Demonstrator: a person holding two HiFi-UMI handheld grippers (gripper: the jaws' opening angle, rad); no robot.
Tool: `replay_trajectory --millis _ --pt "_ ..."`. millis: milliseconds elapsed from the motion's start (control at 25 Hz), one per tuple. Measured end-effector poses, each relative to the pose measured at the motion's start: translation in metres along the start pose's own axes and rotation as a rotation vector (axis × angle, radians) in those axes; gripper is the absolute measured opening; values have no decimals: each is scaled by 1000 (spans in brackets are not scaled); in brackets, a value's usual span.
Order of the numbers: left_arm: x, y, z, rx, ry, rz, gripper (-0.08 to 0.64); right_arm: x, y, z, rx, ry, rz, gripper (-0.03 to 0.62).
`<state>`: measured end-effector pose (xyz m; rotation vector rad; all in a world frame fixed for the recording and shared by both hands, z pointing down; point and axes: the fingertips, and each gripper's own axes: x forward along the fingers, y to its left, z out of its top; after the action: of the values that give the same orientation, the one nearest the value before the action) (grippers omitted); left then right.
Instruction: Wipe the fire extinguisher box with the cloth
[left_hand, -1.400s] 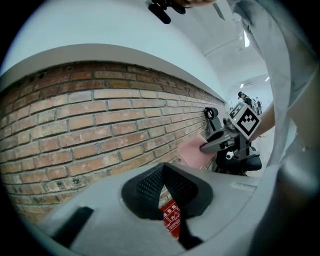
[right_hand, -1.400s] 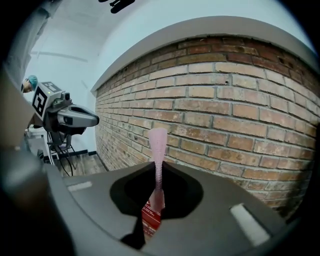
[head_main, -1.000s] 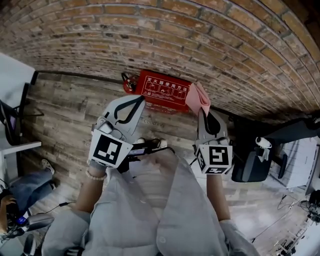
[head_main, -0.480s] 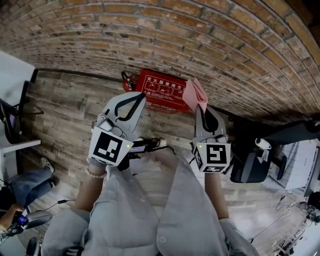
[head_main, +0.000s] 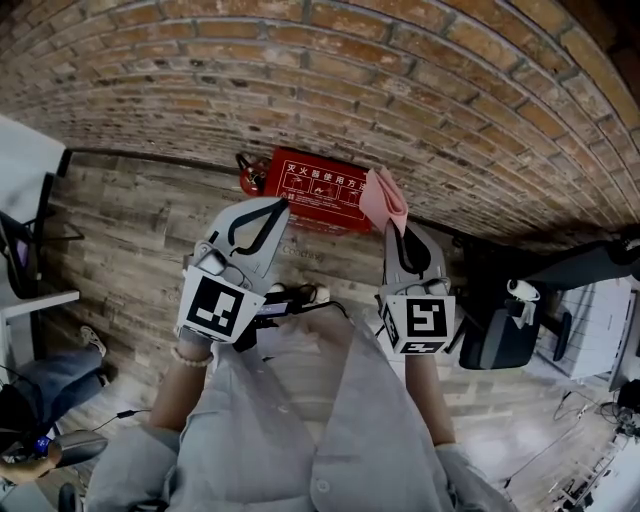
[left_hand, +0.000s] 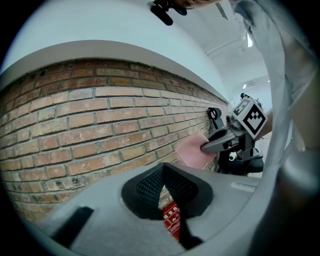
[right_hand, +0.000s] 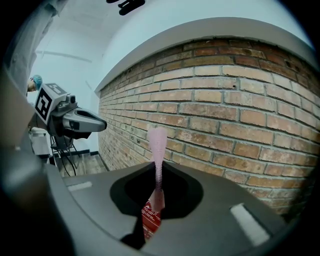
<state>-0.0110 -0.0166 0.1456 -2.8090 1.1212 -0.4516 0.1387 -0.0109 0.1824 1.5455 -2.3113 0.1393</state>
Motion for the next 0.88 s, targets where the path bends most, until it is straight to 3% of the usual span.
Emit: replay_trajectory --millis 880 --pt "-3 3 -7 -16 14 24 -5 -1 9 -1 -9 4 2 20"
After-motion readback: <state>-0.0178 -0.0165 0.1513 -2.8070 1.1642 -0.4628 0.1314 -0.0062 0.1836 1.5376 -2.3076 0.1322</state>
